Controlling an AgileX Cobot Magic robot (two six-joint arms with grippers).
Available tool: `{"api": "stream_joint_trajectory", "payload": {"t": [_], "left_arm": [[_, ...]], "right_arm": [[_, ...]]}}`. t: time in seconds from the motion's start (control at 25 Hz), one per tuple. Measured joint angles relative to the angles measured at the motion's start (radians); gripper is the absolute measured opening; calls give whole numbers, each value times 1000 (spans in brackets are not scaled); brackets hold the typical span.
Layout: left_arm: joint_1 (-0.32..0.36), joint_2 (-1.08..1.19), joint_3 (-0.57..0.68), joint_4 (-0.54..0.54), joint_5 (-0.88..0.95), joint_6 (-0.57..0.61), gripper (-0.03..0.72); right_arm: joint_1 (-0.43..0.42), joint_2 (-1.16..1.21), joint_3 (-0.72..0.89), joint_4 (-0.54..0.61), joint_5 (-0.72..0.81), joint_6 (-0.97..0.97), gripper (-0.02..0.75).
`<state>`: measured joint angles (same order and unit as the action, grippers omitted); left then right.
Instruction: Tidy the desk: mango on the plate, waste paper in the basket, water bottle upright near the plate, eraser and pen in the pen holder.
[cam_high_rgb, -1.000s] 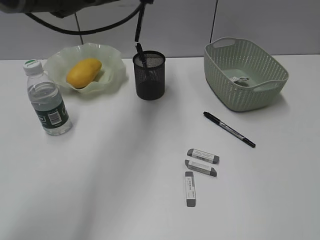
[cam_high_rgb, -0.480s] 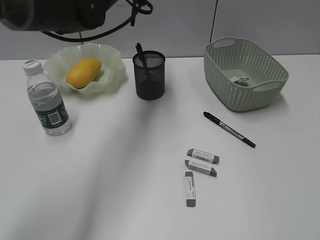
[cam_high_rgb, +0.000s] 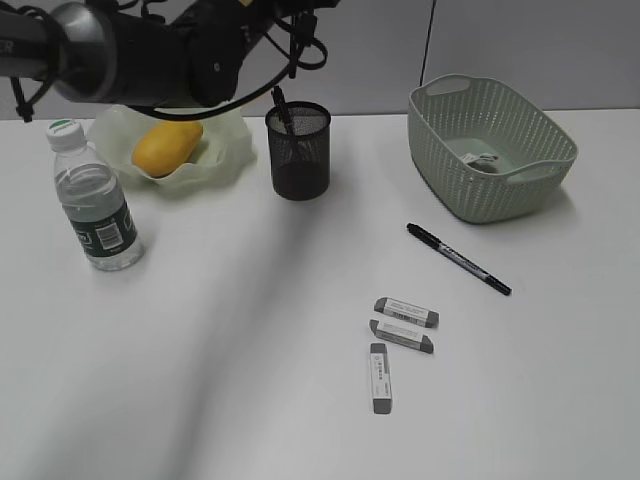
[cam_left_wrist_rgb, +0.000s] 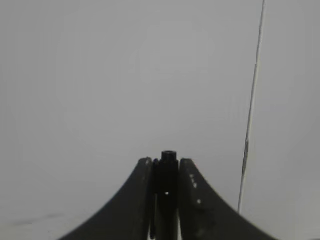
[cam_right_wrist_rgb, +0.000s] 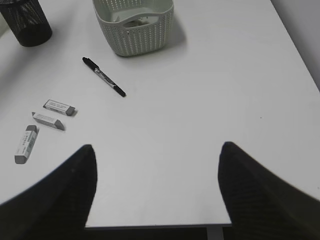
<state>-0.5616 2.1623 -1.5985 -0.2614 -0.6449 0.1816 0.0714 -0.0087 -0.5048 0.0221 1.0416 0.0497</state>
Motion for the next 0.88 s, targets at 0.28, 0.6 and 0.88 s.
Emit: {"api": "stream_joint_trajectory", "payload": {"t": [0.28, 0.6, 0.88], "left_arm": [[0, 68, 1, -3, 0, -2, 116], [0, 121, 1, -3, -1, -2, 115], [0, 137, 1, 86, 4, -2, 155]], "right_arm": [[0, 0, 0, 0, 0, 0, 593], [0, 0, 0, 0, 0, 0, 593], [0, 0, 0, 0, 0, 0, 593]]}}
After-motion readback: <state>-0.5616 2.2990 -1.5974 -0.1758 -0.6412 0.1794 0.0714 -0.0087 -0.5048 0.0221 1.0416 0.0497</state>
